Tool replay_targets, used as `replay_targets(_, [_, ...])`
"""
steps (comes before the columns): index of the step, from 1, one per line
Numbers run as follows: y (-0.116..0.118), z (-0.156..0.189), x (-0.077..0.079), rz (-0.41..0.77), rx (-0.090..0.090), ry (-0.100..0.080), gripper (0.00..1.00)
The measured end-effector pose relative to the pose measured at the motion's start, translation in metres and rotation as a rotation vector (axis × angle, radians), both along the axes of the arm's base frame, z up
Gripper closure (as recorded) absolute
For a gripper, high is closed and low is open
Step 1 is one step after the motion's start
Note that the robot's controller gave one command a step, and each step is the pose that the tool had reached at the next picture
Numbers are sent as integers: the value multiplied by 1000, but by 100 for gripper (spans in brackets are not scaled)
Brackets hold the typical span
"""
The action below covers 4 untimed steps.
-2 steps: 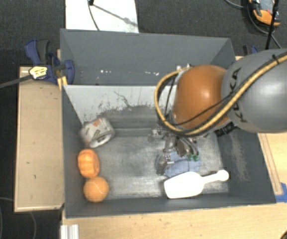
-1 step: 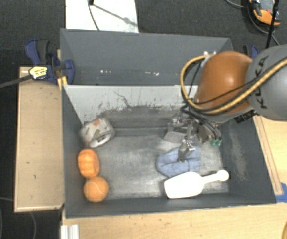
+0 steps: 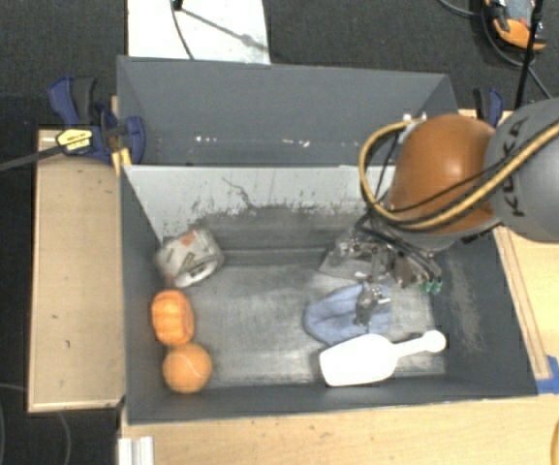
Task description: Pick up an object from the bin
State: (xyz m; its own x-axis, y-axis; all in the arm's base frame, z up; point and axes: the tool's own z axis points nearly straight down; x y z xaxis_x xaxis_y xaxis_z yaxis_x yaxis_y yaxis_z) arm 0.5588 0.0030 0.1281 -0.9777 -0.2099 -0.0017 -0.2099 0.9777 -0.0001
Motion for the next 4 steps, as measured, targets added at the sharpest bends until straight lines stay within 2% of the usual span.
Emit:
replay_targets(1, [-11, -57, 3, 65, 1, -2, 0])
replay_targets(2, [-12, -55, -8, 59, 1, -1, 100])
replay_targets(4, [-12, -52, -9, 57, 1, 0, 100])
